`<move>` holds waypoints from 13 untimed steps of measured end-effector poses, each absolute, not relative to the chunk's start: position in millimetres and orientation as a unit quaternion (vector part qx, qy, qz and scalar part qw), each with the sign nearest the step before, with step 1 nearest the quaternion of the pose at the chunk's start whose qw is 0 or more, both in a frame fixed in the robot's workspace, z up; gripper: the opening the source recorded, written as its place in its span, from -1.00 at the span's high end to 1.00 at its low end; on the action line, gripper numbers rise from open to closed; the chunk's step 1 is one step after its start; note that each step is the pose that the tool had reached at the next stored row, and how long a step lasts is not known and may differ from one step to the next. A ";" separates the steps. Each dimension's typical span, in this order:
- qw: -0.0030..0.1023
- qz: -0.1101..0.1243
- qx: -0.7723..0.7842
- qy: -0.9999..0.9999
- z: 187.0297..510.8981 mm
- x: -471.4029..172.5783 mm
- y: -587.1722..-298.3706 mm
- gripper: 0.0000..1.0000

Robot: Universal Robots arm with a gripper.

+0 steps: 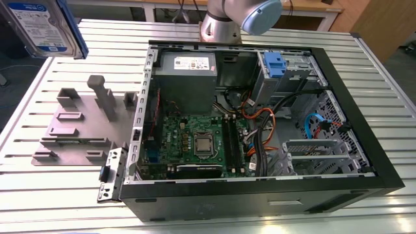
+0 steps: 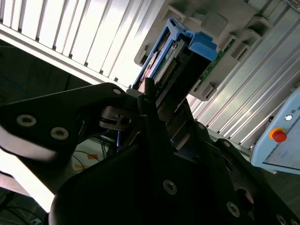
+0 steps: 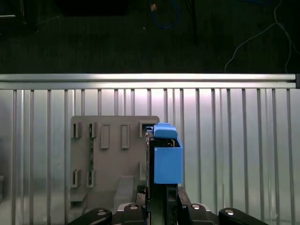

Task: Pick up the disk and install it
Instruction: 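Pick up the disk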

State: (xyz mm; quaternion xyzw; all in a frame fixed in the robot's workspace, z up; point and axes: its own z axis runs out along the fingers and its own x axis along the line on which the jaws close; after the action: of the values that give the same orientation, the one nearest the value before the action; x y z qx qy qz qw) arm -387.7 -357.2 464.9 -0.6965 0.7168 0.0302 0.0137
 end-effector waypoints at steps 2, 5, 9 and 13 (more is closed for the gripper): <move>0.013 0.031 -0.696 0.717 467.9 -387.7 -357.2 0.31; 0.013 0.031 -0.696 0.717 470.2 -387.7 -357.2 0.31; 0.013 0.031 -0.696 0.717 470.3 -387.6 -357.2 0.31; 0.013 0.031 -0.696 0.717 470.3 -385.1 -357.1 0.31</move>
State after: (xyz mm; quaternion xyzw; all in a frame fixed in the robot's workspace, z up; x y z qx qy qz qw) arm -385.1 -357.1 470.3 -0.6965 0.7168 0.0313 0.0125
